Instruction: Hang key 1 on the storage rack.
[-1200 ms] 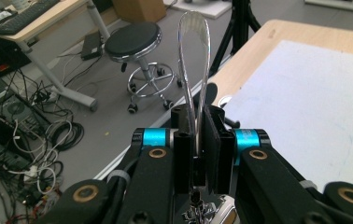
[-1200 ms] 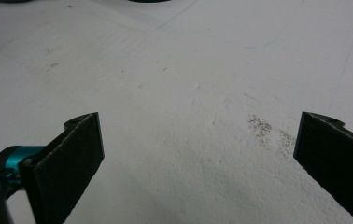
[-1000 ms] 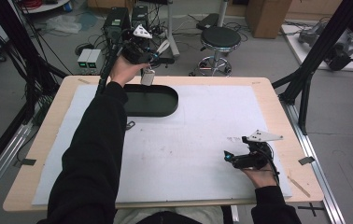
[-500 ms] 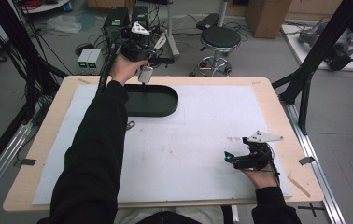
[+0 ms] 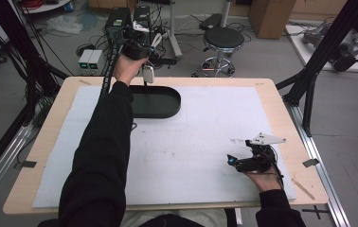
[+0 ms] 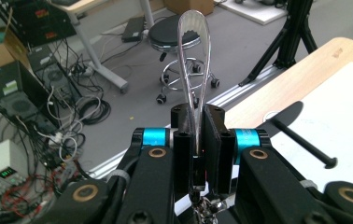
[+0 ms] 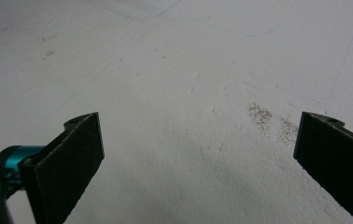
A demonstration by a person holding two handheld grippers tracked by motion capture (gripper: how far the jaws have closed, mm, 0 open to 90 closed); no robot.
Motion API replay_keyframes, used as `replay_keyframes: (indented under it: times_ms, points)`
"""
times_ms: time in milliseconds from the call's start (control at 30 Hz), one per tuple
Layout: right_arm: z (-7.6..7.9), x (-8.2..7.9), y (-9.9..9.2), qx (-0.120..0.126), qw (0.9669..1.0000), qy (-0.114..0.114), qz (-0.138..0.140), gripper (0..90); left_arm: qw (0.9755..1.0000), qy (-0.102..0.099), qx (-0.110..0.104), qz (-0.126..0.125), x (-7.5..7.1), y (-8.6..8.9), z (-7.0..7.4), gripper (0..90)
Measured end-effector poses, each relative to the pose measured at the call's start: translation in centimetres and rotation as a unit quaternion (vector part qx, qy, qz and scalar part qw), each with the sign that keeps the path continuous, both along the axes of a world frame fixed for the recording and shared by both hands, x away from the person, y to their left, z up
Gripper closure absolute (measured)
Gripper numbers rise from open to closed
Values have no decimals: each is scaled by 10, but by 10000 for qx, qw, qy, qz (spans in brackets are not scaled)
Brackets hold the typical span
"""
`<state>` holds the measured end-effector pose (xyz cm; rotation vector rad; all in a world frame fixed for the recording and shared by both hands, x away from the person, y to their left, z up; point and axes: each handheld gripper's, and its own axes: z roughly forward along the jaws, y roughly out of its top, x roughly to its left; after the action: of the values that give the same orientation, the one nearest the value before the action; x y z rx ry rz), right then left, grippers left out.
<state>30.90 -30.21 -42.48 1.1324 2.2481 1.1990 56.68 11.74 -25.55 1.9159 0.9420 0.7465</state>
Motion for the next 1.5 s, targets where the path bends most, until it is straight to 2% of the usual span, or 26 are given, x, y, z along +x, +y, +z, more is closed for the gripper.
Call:
replay_keyframes:
  times_ms: [67,133,167,200,233,333,433,467,500,533,600,733,900,1033,1500]
  points:
    - [0,0,0,-15,10000,20,-16,8,9999,72,-82,-8,1,2,-2,820]
    - [-1,0,0,-40,10000,3,-7,8,9997,141,-217,-31,1,5,-4,773]
    - [-1,0,0,-43,10000,4,-7,8,9994,184,-309,20,0,7,-4,685]
    - [-1,0,0,-46,10000,-12,7,8,9989,241,-389,101,0,8,-5,554]
    - [-1,0,0,-44,10000,-5,5,8,9986,303,-425,122,-1,10,-5,476]
    - [-1,-1,0,-49,10000,3,-13,8,9986,344,-412,30,-6,17,-6,371]
    - [0,-1,0,-46,10000,17,-21,8,9978,510,-354,-210,-10,25,-6,161]
    - [0,-1,0,-44,10000,19,-22,8,9969,622,-321,-355,-11,27,-7,90]
    - [0,-1,0,-43,10000,20,-24,8,9949,768,-364,-539,-12,29,-8,19]
    - [0,-1,0,-51,10000,15,-22,8,9926,928,-374,-690,-13,31,-10,17]
    - [0,-1,0,-47,10000,11,-15,8,9907,980,-392,-853,-18,34,-9,17]
    - [0,-1,1,-62,10000,11,-17,8,9910,895,-334,-938,-30,36,-6,17]
    - [0,-2,0,-65,10000,16,-31,8,9889,1044,-144,-1050,-39,39,-8,17]
    - [0,-1,0,-66,10000,24,-38,8,9898,878,-258,-1089,-49,45,-6,17]
    - [0,-2,0,-87,10000,12,-16,8,9903,656,-407,-1159,-84,66,-8,17]
